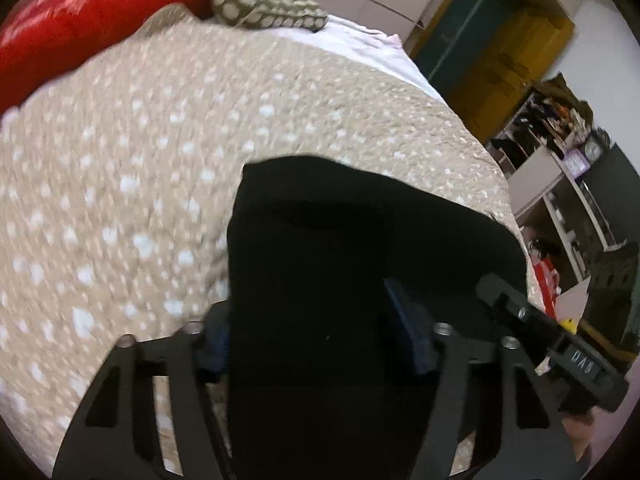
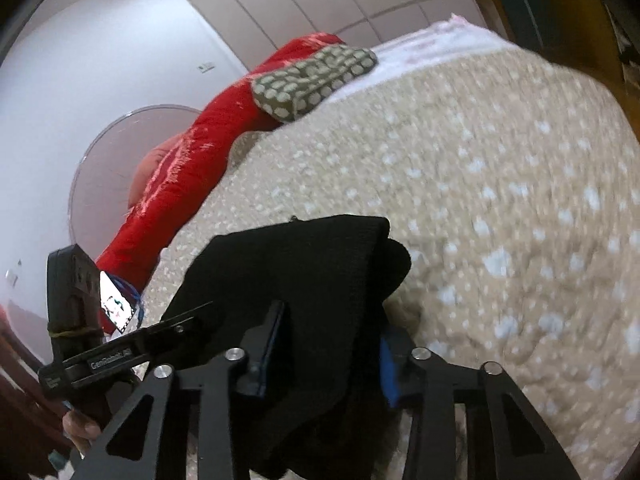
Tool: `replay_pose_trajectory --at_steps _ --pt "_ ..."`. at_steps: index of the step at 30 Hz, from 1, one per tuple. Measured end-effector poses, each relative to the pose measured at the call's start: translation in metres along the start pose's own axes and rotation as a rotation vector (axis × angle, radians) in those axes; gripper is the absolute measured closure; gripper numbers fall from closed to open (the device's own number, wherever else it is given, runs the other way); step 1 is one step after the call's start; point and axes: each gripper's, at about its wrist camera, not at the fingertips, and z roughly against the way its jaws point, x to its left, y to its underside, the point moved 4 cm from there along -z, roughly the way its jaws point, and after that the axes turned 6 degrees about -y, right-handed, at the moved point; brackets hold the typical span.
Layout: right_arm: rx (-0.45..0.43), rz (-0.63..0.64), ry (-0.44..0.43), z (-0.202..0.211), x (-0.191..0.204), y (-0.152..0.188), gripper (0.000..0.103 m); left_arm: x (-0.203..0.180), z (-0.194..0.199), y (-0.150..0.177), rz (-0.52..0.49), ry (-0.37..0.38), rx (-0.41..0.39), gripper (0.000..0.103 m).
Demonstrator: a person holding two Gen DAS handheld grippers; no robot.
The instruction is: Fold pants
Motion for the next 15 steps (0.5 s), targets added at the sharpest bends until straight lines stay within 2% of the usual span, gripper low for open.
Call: replay_pose_trajectory --at_steps 5,9,11,12,13,14,15 --pt "-0.056 0.049 -0.021 -0.001 0.014 -0.036 0.069 -0.001 0.006 -0.04 -0.025 -0.038 -0.071 0.05" --pt "-0.082 0.046 -0.017 -0.023 0.014 -0.065 0.069 0.011 -0.016 -0.068 -0.025 -0.085 -0.08 0.05" --pt "-0.08 0.057 0.036 -0.04 0.005 -0.069 0.063 0.021 -0.04 -0.074 -0.03 -0.139 -0.041 0.05" --pt "-0.046 0.069 0.102 -0.053 -0.003 -0.069 0.061 0.028 -0.052 -0.073 -0.029 -0.174 -0.017 0.047" --pt "0.011 0.075 0.17 -0.066 -0.012 -0.066 0.054 0.032 -0.053 -0.071 -0.016 -0.147 -0.019 0.046" --pt "0.049 0.074 0.201 -0.071 -0.019 -0.062 0.053 0.036 -0.049 -0.069 -0.001 -0.126 -0.025 0.046" --pt "0.029 0.07 0.176 -0.065 -0.02 -0.061 0.053 0.039 -0.044 -0.067 -0.004 -0.131 -0.027 0.045"
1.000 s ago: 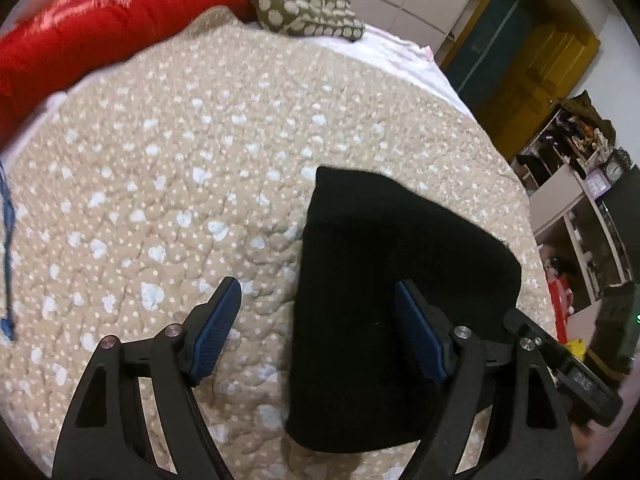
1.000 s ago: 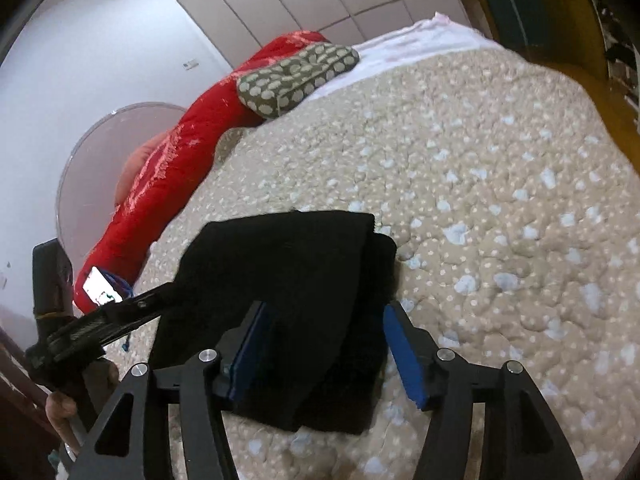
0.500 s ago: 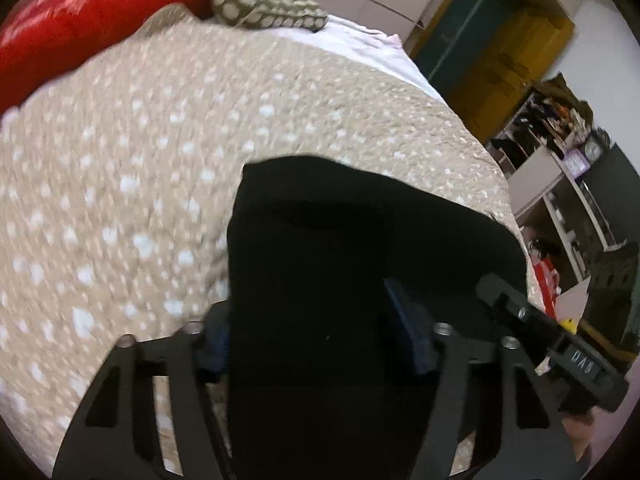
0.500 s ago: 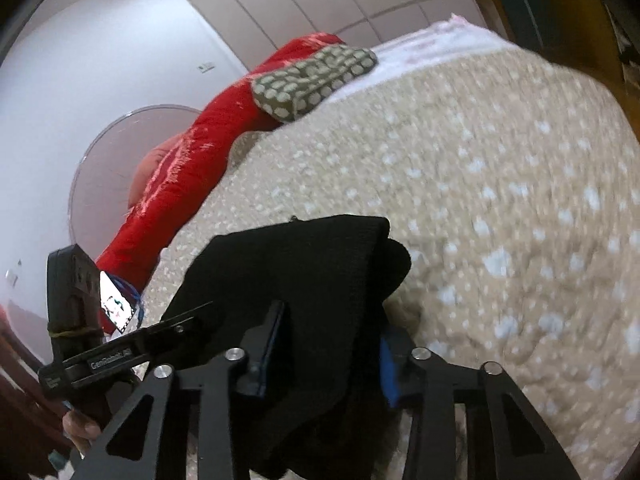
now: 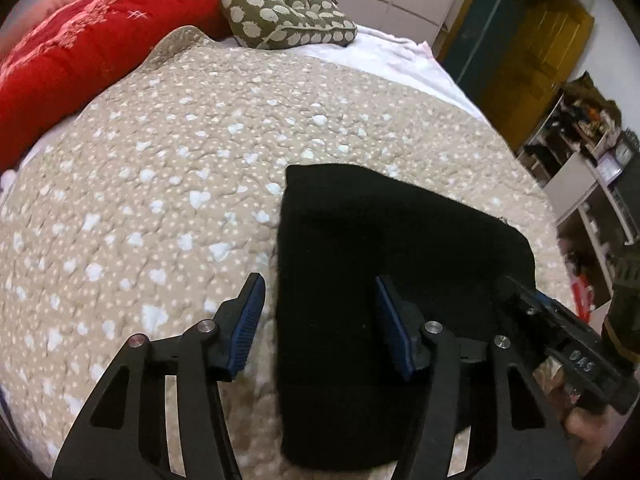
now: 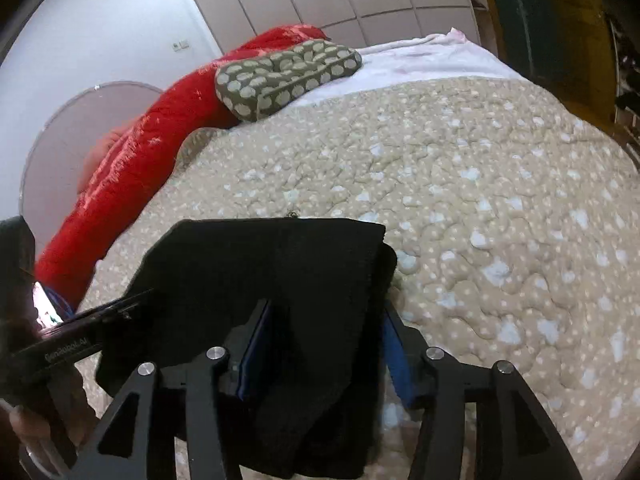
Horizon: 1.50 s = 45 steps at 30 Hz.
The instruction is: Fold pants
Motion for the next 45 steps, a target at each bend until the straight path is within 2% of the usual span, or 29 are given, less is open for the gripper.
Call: replay_pose_trajectory --at_steps 1,3,5,7,11,14,16,17,21,24,29,32,35,38,41,45 --pt "-0.01 0.008 0.001 0.009 0.001 0.0 0.053 0.003 0.008 0.001 -0.008 -0.021 -0.013 0.046" --pt "-0.051 0.064 0.077 0.034 0.007 -0.002 0.054 0.007 0.024 0.001 -0.01 -0.066 -0.062 0.046" --pt "-0.099 0.107 0.05 0.057 0.019 -0.008 0.066 0.007 0.034 0.001 -0.008 -0.095 -0.092 0.046" --pt "-0.105 0.125 0.0 0.068 0.033 -0.011 0.068 0.004 0.028 0.003 -0.021 -0.133 -0.072 0.046" --pt "-0.032 0.194 -0.013 0.053 0.056 0.008 0.071 -0.006 0.011 0.012 -0.034 -0.167 -0.052 0.044" --pt "0.067 0.183 0.051 0.016 0.044 0.029 0.07 -0.01 0.006 0.013 -0.04 -0.203 -0.063 0.036" --pt "0.032 0.205 0.054 0.016 0.044 0.031 0.071 -0.009 0.007 0.012 -0.04 -0.208 -0.058 0.036" --pt "0.041 0.209 0.056 0.018 0.046 0.029 0.071 -0.008 0.009 0.011 -0.04 -0.21 -0.056 0.036" --pt "0.002 0.19 0.016 0.035 0.054 0.01 0.071 -0.009 0.026 0.01 -0.034 -0.211 -0.081 0.036" --pt "-0.039 0.197 0.036 0.035 0.058 -0.008 0.071 -0.009 0.033 0.011 -0.026 -0.211 -0.097 0.036" --pt "-0.022 0.173 0.069 0.004 0.055 -0.031 0.071 -0.007 0.019 0.015 -0.021 -0.221 -0.064 0.036" --pt "0.025 0.139 0.102 -0.025 0.039 -0.031 0.071 -0.005 0.015 0.015 -0.003 -0.198 -0.067 0.036" --pt "0.013 0.134 0.127 -0.036 0.029 -0.032 0.07 -0.008 0.013 0.014 -0.013 -0.201 -0.072 0.035" --pt "0.025 0.14 0.121 -0.027 0.034 -0.034 0.07 -0.01 0.013 0.014 -0.022 -0.214 -0.072 0.035" --pt "0.012 0.147 0.08 0.003 0.044 -0.029 0.071 -0.01 0.013 0.014 -0.016 -0.214 -0.069 0.036" --pt "0.017 0.172 0.078 0.034 0.052 0.002 0.07 -0.01 0.014 0.015 -0.015 -0.221 -0.072 0.036"
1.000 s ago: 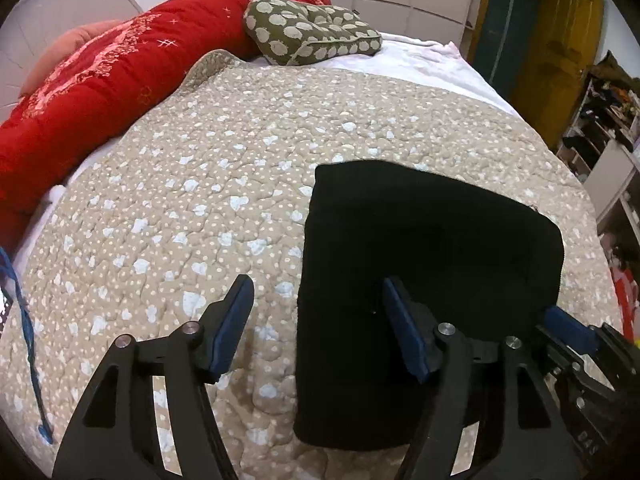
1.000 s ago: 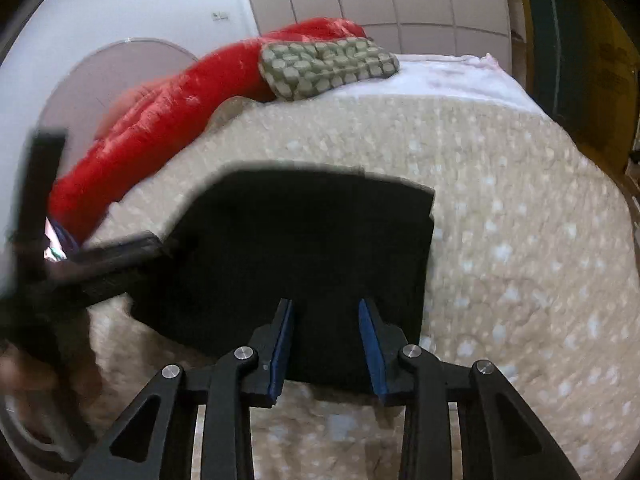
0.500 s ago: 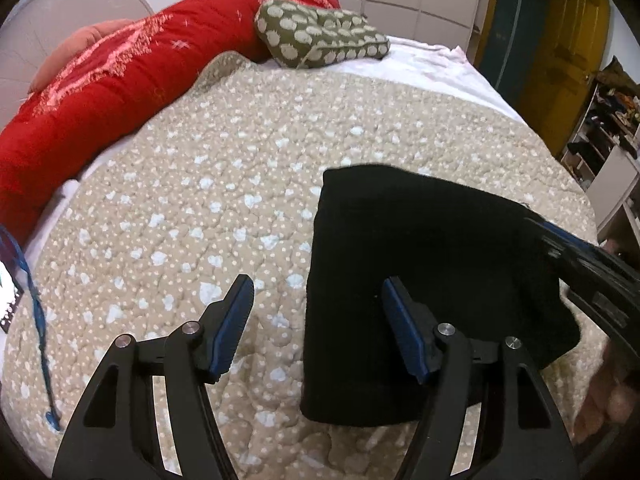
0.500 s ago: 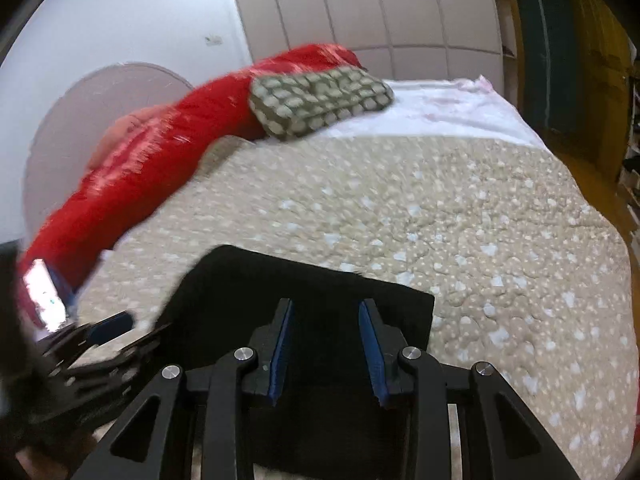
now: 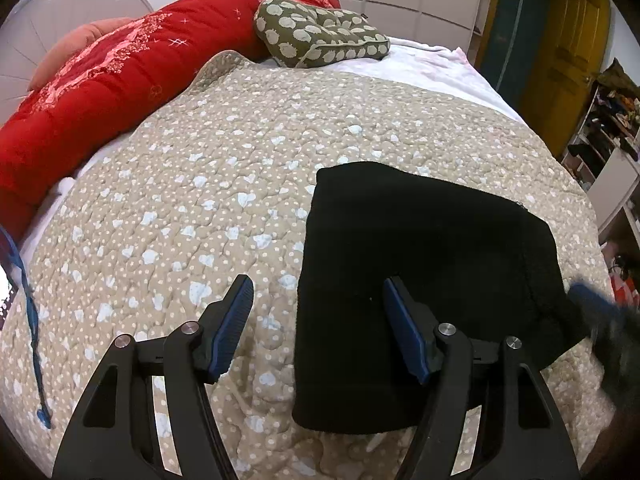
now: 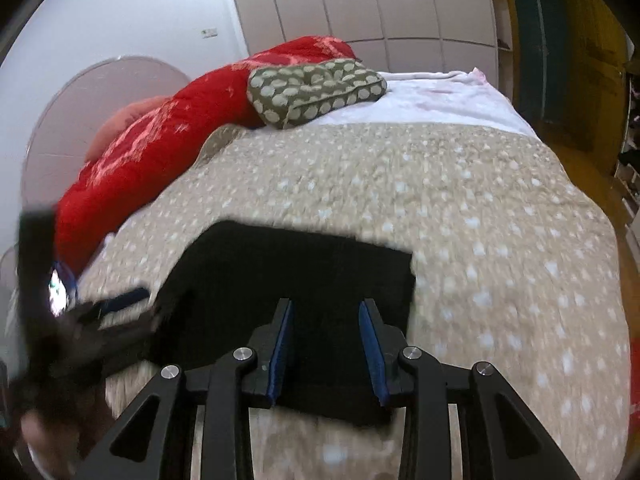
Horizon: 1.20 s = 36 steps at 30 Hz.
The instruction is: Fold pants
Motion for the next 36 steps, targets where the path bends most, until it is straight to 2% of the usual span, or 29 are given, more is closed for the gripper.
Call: replay_pose_trajectory --at_steps 3,5,7,10,14,21,26,36 --pt "0.033 0.004 0.017 -0.003 -0.001 0.029 0.069 0.0 0.001 0.002 0.006 0.001 -0.004 0.036" --pt "0.013 0.005 0.023 -0.007 -0.002 0.035 0.069 0.0 0.005 0.004 0.011 -0.005 -0.004 0.036" --pt "0.01 0.0 0.018 0.002 0.0 0.029 0.069 0.0 0.012 0.005 0.008 -0.002 -0.008 0.036" --pt "-0.048 -0.008 -0.009 0.023 0.007 0.019 0.068 0.002 0.027 0.007 0.008 -0.01 -0.025 0.036" --pt "-0.089 -0.012 0.023 0.039 0.014 0.016 0.065 0.004 0.048 0.009 0.013 -0.011 -0.052 0.036" --pt "-0.116 -0.034 0.041 0.054 0.024 0.018 0.062 0.008 0.077 0.022 0.002 -0.051 -0.091 0.036" --pt "-0.125 -0.028 0.054 0.064 0.029 0.017 0.061 0.013 0.093 0.026 0.018 -0.049 -0.106 0.036" --pt "-0.144 -0.014 0.041 0.077 0.044 0.024 0.059 0.008 0.124 0.027 0.006 -0.045 -0.193 0.036"
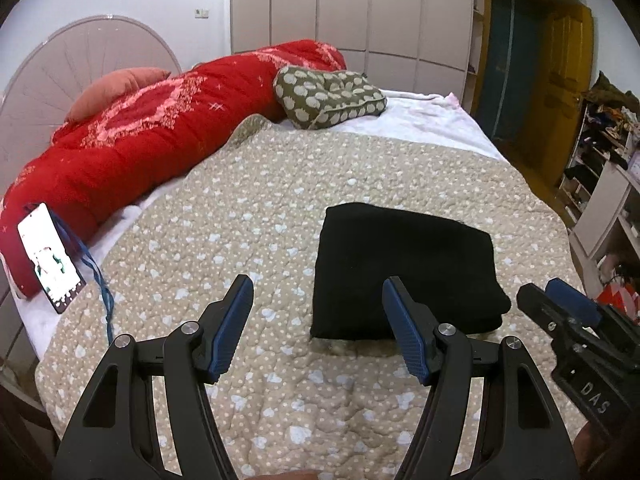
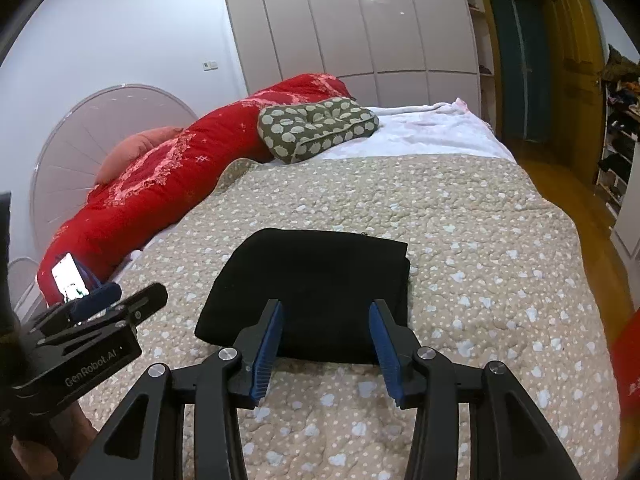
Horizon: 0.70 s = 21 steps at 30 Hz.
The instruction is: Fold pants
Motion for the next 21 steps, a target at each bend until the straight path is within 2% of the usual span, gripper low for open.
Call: replay_pose_trajectory --at_steps 5,21 --pt "-0.001 -0.006 0.007 0.0026 -0.0023 0.002 0.059 -0.0024 0.006 -0.0002 -0.013 -0.003 -0.027 0.036" --pt "0.019 -0.022 0.008 -0.0038 -0.0047 0.0079 0.058 -0.0102 0.0015 0.0078 -0.033 -0.008 -0.011 0.036"
